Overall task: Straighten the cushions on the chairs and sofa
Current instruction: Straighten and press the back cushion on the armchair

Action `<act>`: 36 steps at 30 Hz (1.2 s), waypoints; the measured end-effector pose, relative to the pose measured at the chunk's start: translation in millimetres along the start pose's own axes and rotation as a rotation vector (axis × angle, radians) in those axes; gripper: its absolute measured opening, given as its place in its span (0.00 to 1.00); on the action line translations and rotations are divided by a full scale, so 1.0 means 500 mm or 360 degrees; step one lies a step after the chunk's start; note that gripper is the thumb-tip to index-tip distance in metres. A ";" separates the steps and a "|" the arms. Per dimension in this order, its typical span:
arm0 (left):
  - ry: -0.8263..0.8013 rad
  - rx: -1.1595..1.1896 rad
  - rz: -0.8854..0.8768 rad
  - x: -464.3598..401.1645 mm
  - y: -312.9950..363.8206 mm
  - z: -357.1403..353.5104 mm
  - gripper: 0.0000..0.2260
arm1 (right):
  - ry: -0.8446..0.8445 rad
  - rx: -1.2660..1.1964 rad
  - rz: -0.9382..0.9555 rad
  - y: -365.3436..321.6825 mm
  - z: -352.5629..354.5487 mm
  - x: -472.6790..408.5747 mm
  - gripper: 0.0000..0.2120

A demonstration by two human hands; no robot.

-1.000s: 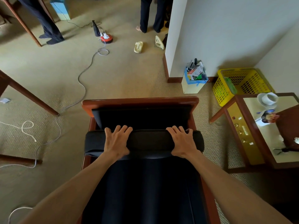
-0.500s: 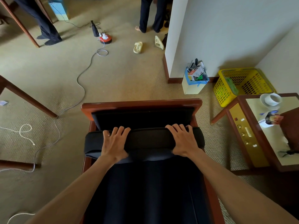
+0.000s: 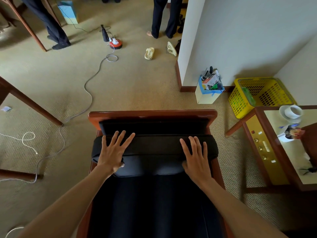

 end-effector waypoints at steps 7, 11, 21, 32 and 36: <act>0.0211 0.0051 0.0139 -0.009 0.027 -0.011 0.53 | -0.0092 -0.0028 -0.0107 0.010 -0.003 -0.071 0.42; 0.0280 0.0117 0.0143 -0.020 0.038 -0.018 0.49 | -0.0184 -0.0035 -0.0127 0.019 -0.006 -0.109 0.42; -0.0022 0.0140 0.0107 -0.061 0.030 -0.008 0.56 | -0.0579 0.0038 -0.0144 0.033 0.000 -0.172 0.44; -0.0196 0.0644 0.0063 -0.043 0.045 0.247 0.31 | -0.0836 -0.0187 -0.0267 -0.071 0.213 -0.157 0.33; 0.0022 0.0731 -0.0016 0.000 0.072 0.427 0.23 | -0.0513 -0.0351 -0.0391 -0.089 0.386 -0.117 0.23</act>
Point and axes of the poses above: each hand's wrist, its own x-axis away from the middle knuckle, its own z-axis out of the back of the hand, y = z × x, the point moved 4 cm from there along -x, towards the middle knuckle, and after that the axes turned 9 degrees about -x, right-handed, at the moved point
